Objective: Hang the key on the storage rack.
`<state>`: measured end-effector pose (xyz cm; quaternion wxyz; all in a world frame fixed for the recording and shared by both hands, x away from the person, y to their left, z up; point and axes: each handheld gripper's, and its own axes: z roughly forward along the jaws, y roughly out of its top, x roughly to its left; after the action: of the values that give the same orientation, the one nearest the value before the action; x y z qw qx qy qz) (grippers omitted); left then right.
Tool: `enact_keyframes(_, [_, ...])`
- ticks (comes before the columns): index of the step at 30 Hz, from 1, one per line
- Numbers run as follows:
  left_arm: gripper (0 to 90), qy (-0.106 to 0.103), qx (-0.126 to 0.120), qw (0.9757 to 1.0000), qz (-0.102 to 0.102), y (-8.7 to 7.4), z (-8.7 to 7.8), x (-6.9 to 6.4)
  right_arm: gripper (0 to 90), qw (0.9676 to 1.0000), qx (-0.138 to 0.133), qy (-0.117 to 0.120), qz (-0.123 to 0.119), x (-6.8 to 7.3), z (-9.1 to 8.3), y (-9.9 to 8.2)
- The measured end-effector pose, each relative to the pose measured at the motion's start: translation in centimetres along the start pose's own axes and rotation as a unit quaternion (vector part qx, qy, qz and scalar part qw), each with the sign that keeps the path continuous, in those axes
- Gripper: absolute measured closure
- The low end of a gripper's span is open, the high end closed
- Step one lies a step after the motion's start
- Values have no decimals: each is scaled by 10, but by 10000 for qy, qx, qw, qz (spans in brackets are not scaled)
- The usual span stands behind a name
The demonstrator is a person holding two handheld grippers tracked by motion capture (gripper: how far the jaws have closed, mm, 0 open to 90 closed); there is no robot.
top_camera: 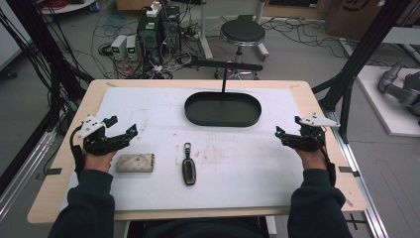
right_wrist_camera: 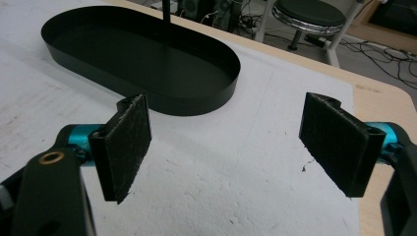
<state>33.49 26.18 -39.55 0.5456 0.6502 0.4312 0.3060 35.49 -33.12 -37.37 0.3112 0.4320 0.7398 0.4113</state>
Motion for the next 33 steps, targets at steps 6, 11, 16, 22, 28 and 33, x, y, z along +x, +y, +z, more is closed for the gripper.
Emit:
enact_keyframes(6, [183, -46, 93, 9999, -81, 2, 4, -9, 203, 10000, -1, 23, 16, 0, 2, 0])
enact_keyframes(11, [183, -243, 261, 9993, -112, 3, 10, -22, 202, 10000, 15, 34, 43, -1, 3, -1])
enact_keyframes(16, [183, -556, 653, 9963, 14, -2, 26, -50, 203, 10000, 13, -8, 73, -1, 3, -1])
enact_keyframes(22, [183, -858, 979, 9912, 237, -7, 42, -77, 203, 10000, 49, -13, -22, 3, 4, -1])
enact_keyframes(28, [226, -1184, 1502, 9811, 295, -20, 55, -104, 203, 10000, 48, -32, -21, 7, 3, 0])
enact_keyframes(33, [286, -1312, 1822, 9741, 282, -25, 62, -124, 203, 10000, 48, 8, -72, 10, 4, 1])
